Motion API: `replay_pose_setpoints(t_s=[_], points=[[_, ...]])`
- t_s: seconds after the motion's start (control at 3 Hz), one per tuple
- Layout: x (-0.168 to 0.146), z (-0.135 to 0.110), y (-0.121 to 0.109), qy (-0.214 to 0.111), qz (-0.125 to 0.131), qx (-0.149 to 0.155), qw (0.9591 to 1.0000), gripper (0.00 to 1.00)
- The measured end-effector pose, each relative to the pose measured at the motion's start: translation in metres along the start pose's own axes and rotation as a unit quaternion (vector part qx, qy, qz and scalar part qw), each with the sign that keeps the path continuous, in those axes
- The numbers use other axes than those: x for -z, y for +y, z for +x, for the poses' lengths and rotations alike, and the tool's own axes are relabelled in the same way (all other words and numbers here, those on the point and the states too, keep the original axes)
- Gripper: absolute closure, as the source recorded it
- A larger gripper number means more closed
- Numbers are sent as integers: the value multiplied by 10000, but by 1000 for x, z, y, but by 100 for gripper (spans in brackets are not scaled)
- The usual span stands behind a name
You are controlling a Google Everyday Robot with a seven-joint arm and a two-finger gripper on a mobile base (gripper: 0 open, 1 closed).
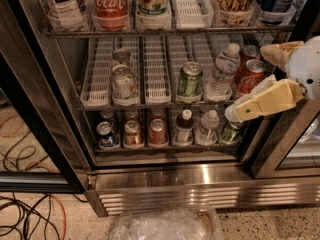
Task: Pick orange can from top shelf of fridge
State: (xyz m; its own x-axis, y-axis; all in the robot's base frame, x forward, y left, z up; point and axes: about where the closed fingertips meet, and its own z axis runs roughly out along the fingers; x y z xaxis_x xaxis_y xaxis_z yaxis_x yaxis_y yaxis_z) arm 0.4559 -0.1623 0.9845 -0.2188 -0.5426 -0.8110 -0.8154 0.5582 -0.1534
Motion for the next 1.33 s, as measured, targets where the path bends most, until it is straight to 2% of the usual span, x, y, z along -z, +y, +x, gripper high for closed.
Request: replay_pose_setpoints(t_s=[0.33,0.67,1.0,1.33], points=[[-3,-3,-2,-196,53,-154,9997,0],[-10,-2,-3,-622,313,-723,9950,0],[-14,2,-9,-1120,832,-1380,9806,0],[-13,6,-21,-1532,1363,-1822,9616,0]])
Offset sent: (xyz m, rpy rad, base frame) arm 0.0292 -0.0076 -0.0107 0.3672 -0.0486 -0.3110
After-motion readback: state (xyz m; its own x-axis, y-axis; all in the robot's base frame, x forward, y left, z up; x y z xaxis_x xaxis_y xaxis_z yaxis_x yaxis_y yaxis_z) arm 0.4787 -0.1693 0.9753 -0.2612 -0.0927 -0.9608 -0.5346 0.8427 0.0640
